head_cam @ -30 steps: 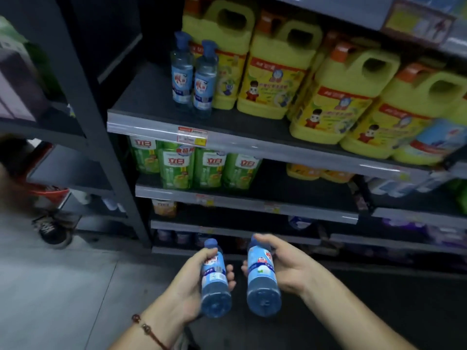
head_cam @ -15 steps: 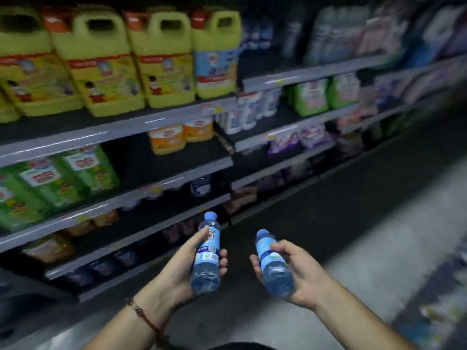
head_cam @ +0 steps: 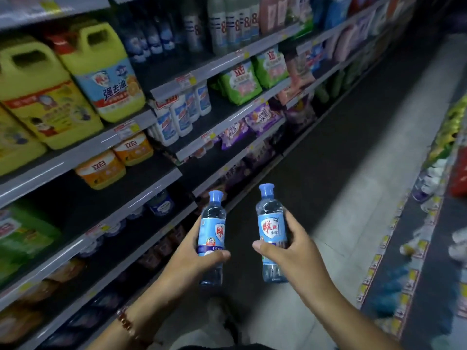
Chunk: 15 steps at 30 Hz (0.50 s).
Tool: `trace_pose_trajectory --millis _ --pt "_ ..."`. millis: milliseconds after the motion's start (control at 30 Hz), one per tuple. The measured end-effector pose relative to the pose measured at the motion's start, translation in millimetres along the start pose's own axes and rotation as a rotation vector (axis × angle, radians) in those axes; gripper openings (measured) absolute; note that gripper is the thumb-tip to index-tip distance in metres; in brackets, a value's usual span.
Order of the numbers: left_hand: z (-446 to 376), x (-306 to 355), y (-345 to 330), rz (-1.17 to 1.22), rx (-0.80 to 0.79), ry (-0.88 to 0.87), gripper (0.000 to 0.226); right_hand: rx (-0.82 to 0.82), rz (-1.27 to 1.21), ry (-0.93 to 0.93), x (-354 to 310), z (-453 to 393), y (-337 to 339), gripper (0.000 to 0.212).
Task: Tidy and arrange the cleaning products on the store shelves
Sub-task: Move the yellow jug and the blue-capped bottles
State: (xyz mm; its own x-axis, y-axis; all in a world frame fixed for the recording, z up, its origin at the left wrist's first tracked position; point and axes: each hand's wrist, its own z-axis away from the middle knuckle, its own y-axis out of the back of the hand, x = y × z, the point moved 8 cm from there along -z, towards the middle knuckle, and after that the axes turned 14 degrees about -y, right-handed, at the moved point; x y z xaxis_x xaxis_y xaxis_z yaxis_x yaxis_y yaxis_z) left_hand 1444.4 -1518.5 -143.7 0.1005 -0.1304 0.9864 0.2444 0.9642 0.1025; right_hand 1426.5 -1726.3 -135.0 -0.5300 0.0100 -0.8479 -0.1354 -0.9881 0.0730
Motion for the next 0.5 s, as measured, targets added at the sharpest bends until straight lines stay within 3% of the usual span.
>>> trace_pose_trajectory --millis 67,133,200,300,400,500 --pt "-14.2 4.9 9.5 -0.001 0.02 -0.063 0.071 0.039 0.095 0.031 -12.5 -11.3 -4.8 0.08" --pt "-30.7 4.2 23.0 0.013 0.061 -0.083 0.064 0.027 0.104 -0.01 -21.4 -26.4 -13.2 0.07" --pt "-48.6 1.5 36.7 0.098 0.097 -0.061 0.06 -0.042 -0.033 -0.125 -26.3 -43.5 -25.9 0.055" --pt "-74.2 -11.2 62.0 0.265 0.203 0.037 0.077 -0.186 -0.29 -0.339 -35.5 -69.7 -51.7 0.034" --pt "-98.1 -22.3 95.1 0.358 0.312 0.111 0.087 -0.279 -0.527 -0.599 -45.9 -96.8 -82.9 0.026" --pt "-123.8 -23.4 123.8 0.44 0.34 0.142 0.063 -0.324 -0.689 -0.738 -62.3 -123.1 -117.8 0.027"
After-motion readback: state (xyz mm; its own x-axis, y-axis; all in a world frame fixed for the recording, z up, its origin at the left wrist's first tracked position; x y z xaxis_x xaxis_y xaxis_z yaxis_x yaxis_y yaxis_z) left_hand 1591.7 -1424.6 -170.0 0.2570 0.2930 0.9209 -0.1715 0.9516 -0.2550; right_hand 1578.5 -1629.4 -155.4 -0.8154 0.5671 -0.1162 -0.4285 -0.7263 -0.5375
